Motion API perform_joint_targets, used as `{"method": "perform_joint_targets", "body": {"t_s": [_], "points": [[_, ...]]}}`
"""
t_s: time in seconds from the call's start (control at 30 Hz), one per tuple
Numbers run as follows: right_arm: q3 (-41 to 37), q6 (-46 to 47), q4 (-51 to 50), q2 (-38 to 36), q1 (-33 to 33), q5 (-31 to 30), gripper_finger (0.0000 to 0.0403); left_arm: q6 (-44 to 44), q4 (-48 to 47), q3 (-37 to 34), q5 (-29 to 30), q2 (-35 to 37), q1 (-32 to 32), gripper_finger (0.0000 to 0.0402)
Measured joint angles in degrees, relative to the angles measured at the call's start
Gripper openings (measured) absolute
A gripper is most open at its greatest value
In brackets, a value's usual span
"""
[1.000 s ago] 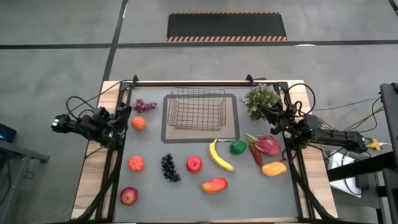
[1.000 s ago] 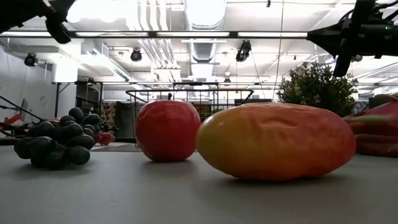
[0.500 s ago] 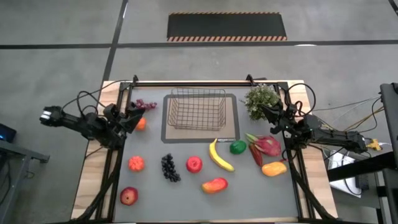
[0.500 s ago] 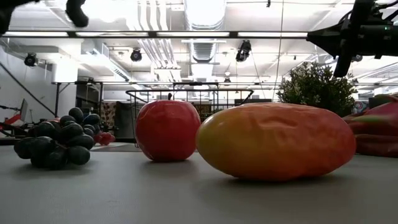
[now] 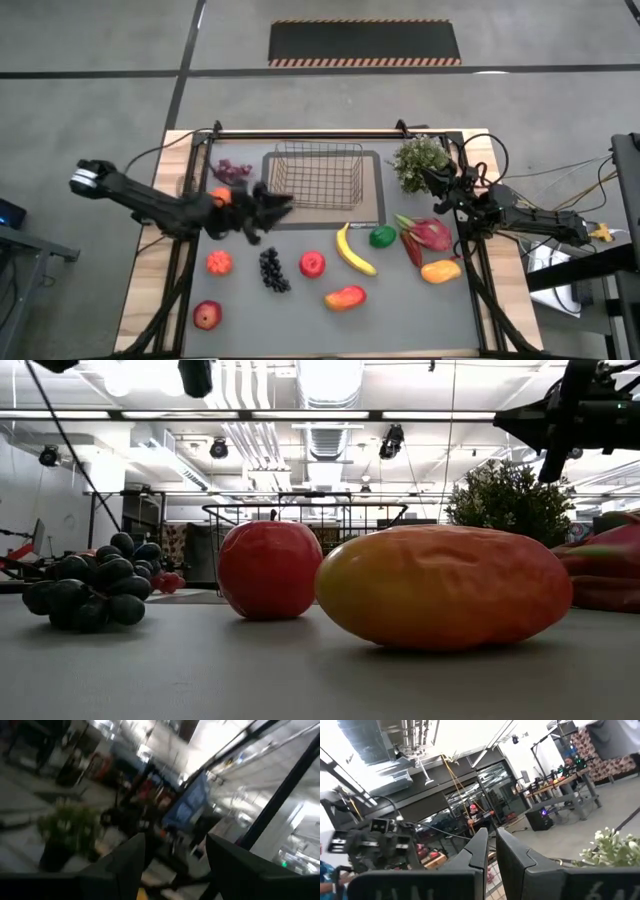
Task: Build produce basket
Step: Put the apple into the wire basket
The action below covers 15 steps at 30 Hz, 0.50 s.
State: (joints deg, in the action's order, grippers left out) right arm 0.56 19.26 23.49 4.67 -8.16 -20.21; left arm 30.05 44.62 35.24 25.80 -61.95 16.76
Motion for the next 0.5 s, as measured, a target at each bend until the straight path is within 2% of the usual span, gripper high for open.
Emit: {"method": "perform_joint_targets", "body": {"t_s": [0.37, 0.5], "points": [[0.01, -3.48, -0.11, -0.07, 0.00, -0.80, 0.0027, 14.44, 0.95, 5.63, -1.72, -17.09, 5.90, 0.0193], [-0.01, -3.49, -0.13, -0.07, 0.00, -0.92, 0.0027, 19.65, -4.72, 9.30, -1.63, -21.25, 6.62, 0.0193]]}}
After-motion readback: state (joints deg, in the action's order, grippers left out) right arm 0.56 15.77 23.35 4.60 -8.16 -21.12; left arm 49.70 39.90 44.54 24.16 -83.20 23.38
